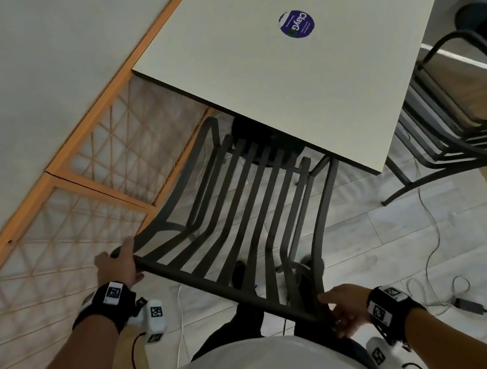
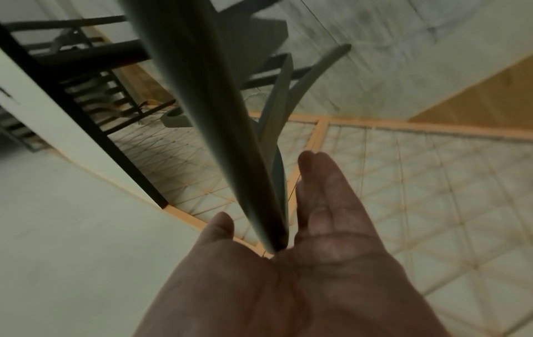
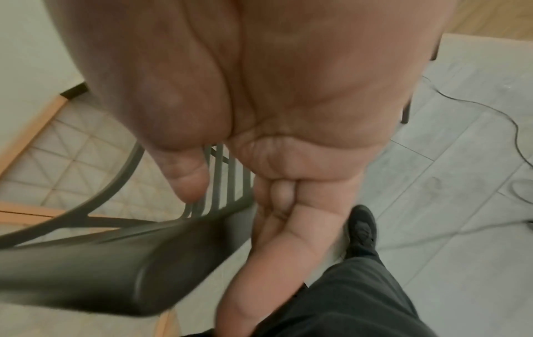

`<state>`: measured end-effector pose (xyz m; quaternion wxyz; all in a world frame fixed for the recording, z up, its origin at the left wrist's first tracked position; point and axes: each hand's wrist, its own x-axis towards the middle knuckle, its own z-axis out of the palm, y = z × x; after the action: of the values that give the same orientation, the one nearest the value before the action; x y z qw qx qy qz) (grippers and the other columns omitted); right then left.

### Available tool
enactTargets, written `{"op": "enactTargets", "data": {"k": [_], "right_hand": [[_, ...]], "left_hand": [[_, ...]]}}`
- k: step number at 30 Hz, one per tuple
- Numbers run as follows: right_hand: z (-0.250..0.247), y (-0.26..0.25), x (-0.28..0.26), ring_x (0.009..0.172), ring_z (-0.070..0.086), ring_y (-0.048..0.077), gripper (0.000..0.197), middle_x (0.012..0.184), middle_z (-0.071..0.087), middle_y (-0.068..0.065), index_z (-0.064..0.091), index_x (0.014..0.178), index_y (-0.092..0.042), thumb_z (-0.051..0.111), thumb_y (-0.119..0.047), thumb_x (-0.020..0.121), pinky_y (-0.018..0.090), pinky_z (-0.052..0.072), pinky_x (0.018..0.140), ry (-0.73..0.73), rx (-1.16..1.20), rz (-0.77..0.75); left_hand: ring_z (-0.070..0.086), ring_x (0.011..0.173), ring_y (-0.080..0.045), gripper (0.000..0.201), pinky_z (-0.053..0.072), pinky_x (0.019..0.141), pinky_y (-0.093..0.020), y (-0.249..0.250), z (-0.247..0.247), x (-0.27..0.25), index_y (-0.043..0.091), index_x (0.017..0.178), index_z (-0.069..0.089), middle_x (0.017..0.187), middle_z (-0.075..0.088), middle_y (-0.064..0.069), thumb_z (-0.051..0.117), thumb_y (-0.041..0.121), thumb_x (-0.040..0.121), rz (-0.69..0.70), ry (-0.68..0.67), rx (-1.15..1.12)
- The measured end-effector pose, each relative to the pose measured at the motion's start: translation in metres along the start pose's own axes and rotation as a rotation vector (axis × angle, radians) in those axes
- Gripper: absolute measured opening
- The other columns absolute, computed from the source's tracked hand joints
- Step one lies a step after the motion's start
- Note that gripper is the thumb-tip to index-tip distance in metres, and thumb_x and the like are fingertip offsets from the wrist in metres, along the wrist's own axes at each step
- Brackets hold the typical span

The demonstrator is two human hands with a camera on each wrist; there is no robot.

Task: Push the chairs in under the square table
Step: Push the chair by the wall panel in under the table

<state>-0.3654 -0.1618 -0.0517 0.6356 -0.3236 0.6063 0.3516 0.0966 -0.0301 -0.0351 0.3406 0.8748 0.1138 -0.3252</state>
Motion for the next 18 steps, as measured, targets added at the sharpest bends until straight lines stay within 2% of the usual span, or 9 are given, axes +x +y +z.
{"op": "enactTargets", "data": {"k": [2, 3, 5, 6, 8, 11, 14, 16, 18], "right_hand": [[0.011, 0.001, 0.008, 0.069, 0.073, 0.037, 0.041, 0.072, 0.074, 0.016, 0.059, 0.11, -0.004, 0.057, -0.043, 0.098, 0.044, 0.062, 0.065, -0.004, 0.012, 0.033], [0.017, 0.0, 0.01, 0.063, 0.071, 0.035, 0.041, 0.062, 0.07, 0.014, 0.059, 0.107, -0.003, 0.057, -0.043, 0.097, 0.04, 0.06, 0.06, 0.005, 0.038, 0.041], [0.028, -0.002, 0.01, 0.051, 0.067, 0.03, 0.033, 0.049, 0.063, 0.012, 0.061, 0.094, -0.002, 0.059, -0.035, 0.095, 0.037, 0.057, 0.056, 0.06, 0.057, 0.023], [0.029, -0.003, 0.01, 0.047, 0.066, 0.028, 0.029, 0.046, 0.06, 0.01, 0.061, 0.087, -0.002, 0.058, -0.03, 0.094, 0.035, 0.057, 0.055, 0.086, 0.043, 0.017], [0.029, -0.007, 0.005, 0.043, 0.061, 0.026, 0.026, 0.045, 0.059, 0.007, 0.058, 0.077, -0.006, 0.053, -0.026, 0.093, 0.03, 0.053, 0.048, 0.116, -0.012, -0.002], [0.016, -0.011, 0.007, 0.049, 0.058, 0.029, 0.023, 0.05, 0.061, 0.011, 0.056, 0.079, -0.007, 0.049, -0.026, 0.088, 0.025, 0.043, 0.042, 0.127, -0.071, -0.039], [0.002, -0.012, 0.007, 0.059, 0.061, 0.033, 0.024, 0.054, 0.064, 0.013, 0.058, 0.084, -0.006, 0.049, -0.027, 0.089, 0.027, 0.046, 0.044, 0.146, -0.134, -0.056], [-0.003, -0.013, 0.004, 0.05, 0.06, 0.03, 0.024, 0.05, 0.063, 0.011, 0.057, 0.083, -0.007, 0.049, -0.028, 0.09, 0.026, 0.045, 0.042, 0.167, -0.166, -0.072], [-0.007, -0.014, -0.003, 0.038, 0.054, 0.024, 0.024, 0.045, 0.061, 0.009, 0.055, 0.08, -0.007, 0.048, -0.026, 0.093, 0.023, 0.042, 0.039, 0.2, -0.17, -0.085]], "left_hand": [[0.071, 0.093, -0.041, 0.082, 0.064, 0.076, -0.05, 0.007, -0.002, 0.001, 0.025, 0.15, 0.032, 0.132, 0.058, -0.018, 0.071, 0.05, 0.082, 0.051, 0.001, 0.08], [0.071, 0.095, -0.042, 0.075, 0.064, 0.075, -0.05, 0.01, -0.002, 0.001, 0.022, 0.146, 0.039, 0.129, 0.059, -0.015, 0.073, 0.045, 0.083, 0.066, -0.032, 0.133], [0.071, 0.09, -0.043, 0.035, 0.064, 0.073, -0.054, 0.017, 0.0, 0.002, 0.007, 0.112, 0.065, 0.112, 0.069, -0.019, 0.072, 0.029, 0.086, 0.098, -0.085, 0.236], [0.071, 0.086, -0.044, 0.016, 0.064, 0.073, -0.056, 0.019, 0.001, 0.002, 0.005, 0.091, 0.068, 0.1, 0.071, -0.024, 0.07, 0.021, 0.088, 0.11, -0.093, 0.267], [0.071, 0.084, -0.045, 0.015, 0.063, 0.073, -0.055, 0.022, 0.004, 0.005, 0.01, 0.074, 0.064, 0.088, 0.069, -0.027, 0.067, 0.012, 0.089, 0.108, -0.088, 0.285], [0.072, 0.083, -0.045, 0.01, 0.064, 0.07, -0.053, 0.028, 0.01, 0.006, 0.005, 0.085, 0.068, 0.09, 0.071, -0.028, 0.069, 0.014, 0.09, 0.099, -0.102, 0.269], [0.072, 0.083, -0.045, 0.012, 0.064, 0.071, -0.054, 0.031, 0.016, 0.002, 0.003, 0.094, 0.068, 0.09, 0.071, -0.027, 0.071, 0.014, 0.089, 0.106, -0.074, 0.278], [0.072, 0.081, -0.044, 0.012, 0.064, 0.07, -0.054, 0.034, 0.02, -0.002, 0.004, 0.094, 0.069, 0.089, 0.071, -0.026, 0.071, 0.014, 0.088, 0.119, -0.057, 0.284], [0.073, 0.075, -0.042, 0.009, 0.064, 0.07, -0.056, 0.038, 0.023, -0.008, 0.006, 0.085, 0.07, 0.086, 0.072, -0.024, 0.069, 0.015, 0.088, 0.141, -0.041, 0.312]]}}
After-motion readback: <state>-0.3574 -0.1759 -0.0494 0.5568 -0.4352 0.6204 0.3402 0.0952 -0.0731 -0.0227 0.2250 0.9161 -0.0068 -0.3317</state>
